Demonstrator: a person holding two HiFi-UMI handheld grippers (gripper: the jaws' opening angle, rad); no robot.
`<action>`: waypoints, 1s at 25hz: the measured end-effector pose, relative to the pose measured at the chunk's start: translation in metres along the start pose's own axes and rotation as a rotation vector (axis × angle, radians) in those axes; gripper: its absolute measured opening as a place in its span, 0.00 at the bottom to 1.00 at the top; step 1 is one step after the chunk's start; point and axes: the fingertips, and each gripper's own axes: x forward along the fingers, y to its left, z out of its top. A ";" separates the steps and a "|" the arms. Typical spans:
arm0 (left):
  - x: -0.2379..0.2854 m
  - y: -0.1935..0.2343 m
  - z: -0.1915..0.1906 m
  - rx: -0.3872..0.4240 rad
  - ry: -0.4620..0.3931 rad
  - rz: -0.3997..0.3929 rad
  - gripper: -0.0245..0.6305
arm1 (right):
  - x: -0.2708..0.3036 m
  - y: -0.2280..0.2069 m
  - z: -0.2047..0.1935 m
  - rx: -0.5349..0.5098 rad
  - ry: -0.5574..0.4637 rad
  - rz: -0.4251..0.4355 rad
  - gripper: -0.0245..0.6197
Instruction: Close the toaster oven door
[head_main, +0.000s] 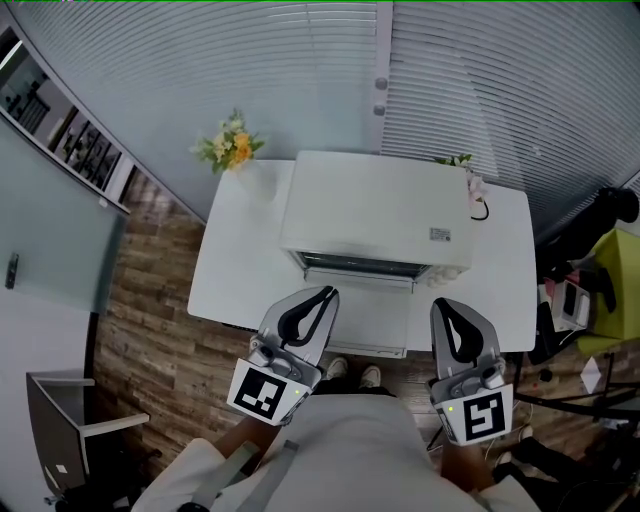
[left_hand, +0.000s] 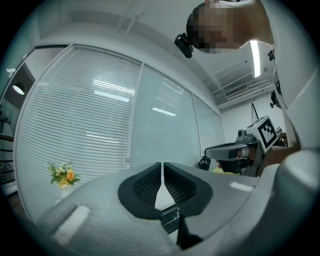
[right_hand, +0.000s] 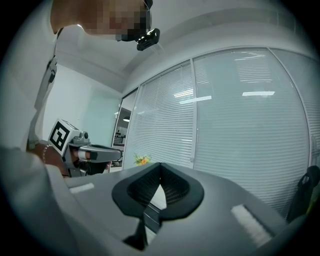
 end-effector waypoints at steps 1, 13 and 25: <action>-0.001 0.000 -0.003 -0.004 0.004 0.001 0.06 | 0.000 0.000 0.000 -0.002 0.001 0.000 0.05; -0.017 0.011 -0.054 -0.037 0.055 0.060 0.06 | -0.002 0.000 0.001 -0.006 0.001 0.005 0.05; -0.038 0.020 -0.121 -0.073 0.116 0.110 0.08 | 0.000 0.002 -0.003 0.002 0.010 0.009 0.05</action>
